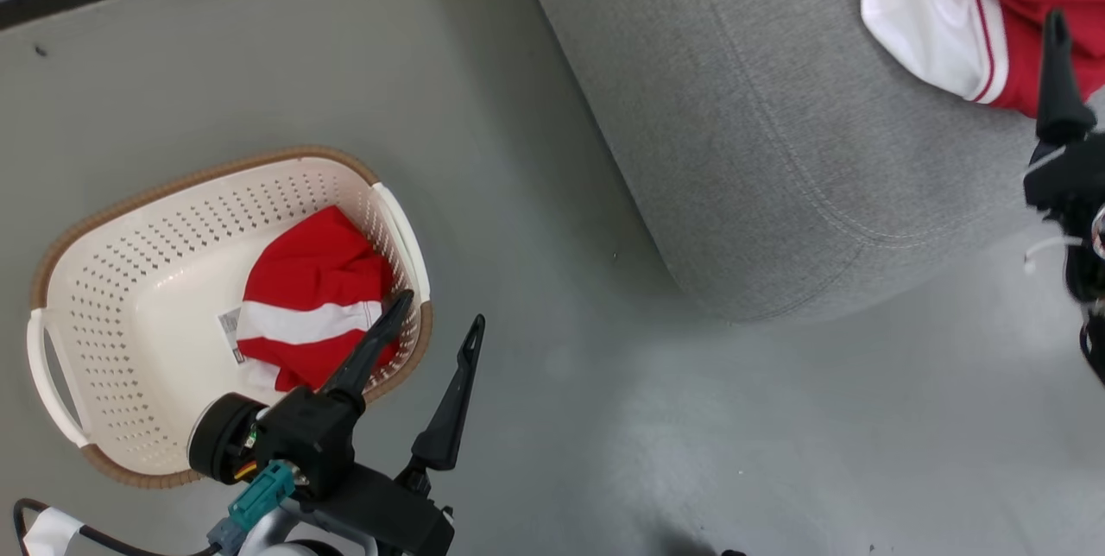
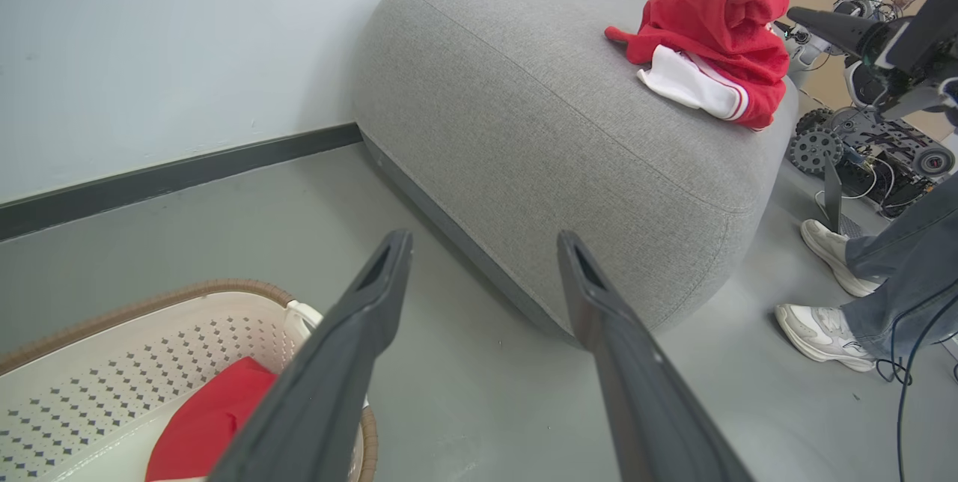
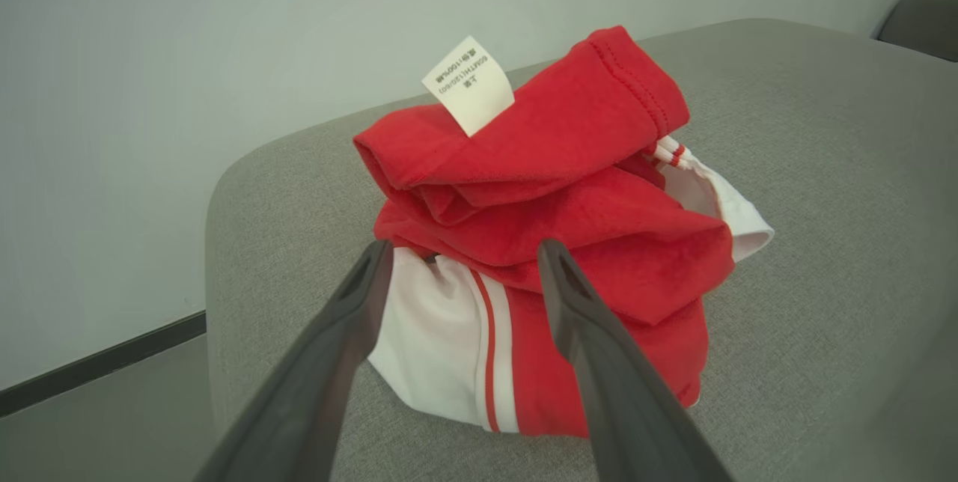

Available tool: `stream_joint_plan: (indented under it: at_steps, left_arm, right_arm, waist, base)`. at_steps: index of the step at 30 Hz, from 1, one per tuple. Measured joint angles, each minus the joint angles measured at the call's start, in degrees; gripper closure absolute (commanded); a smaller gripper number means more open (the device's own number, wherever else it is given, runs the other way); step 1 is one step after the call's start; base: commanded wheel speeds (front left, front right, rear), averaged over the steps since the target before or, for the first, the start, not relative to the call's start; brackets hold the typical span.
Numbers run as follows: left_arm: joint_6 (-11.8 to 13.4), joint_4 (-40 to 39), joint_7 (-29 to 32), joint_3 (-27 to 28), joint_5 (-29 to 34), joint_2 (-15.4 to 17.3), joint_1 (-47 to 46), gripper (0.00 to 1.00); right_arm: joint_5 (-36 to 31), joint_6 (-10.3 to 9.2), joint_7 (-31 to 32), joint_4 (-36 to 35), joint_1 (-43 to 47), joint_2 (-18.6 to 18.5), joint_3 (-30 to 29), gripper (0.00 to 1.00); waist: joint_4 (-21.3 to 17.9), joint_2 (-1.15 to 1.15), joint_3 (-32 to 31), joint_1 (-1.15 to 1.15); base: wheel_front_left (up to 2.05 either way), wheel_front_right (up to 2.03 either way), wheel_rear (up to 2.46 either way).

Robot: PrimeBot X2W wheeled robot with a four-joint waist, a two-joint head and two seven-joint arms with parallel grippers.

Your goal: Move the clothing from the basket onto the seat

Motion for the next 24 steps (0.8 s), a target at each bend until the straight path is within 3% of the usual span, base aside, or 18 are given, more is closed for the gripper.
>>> stream_joint_plan:
  at_steps: [10,19,24]
  left_arm:
    - [0.38,3.32,-3.22,0.66,-0.99,-4.31,-0.42,0.0]
    - [1.4,7.64,-7.98,4.59,-3.19,-7.25,-0.59,0.0]
    - [1.9,9.18,-10.8,7.28,-3.74,-8.2,0.31,0.0]
  right_arm:
    - [-1.42,0.0,0.0,-9.03,11.43,0.18,-1.22,0.0]
    - [-3.72,0.0,0.01,-15.93,14.64,4.34,1.09,0.0]
    - [-4.37,0.0,0.01,-17.58,14.22,4.38,4.03,0.0]
  waist:
    - [0.11,-0.01,-4.43,-0.01]
    - [5.68,0.0,-7.62,0.0]
    - [9.36,-0.01,-9.81,-0.01]
  base:
    - [0.0,0.0,0.0]
    - [0.0,0.0,0.0]
    - [0.0,0.0,0.0]
